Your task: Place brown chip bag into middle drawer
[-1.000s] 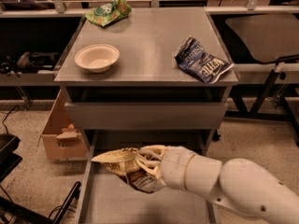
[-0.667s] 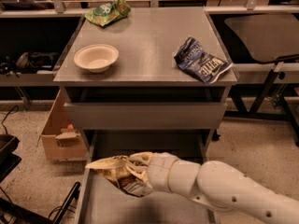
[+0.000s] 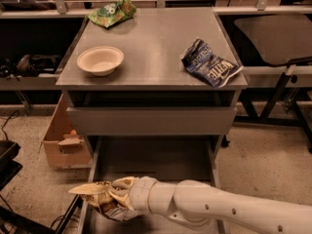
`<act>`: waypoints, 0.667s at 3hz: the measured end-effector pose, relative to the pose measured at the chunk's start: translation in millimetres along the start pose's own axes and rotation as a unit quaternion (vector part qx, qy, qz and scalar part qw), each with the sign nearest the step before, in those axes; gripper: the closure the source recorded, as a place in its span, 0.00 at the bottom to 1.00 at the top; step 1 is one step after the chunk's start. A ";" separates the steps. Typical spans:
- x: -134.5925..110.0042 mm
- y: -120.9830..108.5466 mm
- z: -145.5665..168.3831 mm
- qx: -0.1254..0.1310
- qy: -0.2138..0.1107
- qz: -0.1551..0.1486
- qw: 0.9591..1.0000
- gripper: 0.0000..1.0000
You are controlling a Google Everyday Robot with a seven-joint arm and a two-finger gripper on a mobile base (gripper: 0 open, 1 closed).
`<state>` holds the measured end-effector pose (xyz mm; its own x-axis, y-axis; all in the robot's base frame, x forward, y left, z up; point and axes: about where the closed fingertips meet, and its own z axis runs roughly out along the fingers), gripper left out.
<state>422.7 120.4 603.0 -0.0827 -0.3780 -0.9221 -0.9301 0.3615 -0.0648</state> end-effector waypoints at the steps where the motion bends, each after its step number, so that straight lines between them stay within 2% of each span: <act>1: 3.5 4.6 6.2 -0.007 -0.004 0.008 1.000 0.76; 2: 3.5 4.6 6.2 -0.007 -0.004 0.008 1.000 0.52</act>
Offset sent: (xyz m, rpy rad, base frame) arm -0.0023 0.0056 -0.0059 0.0141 0.0168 0.0066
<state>420.4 126.0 597.1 -0.0958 -0.3655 -0.9259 -0.9334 0.3561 -0.0441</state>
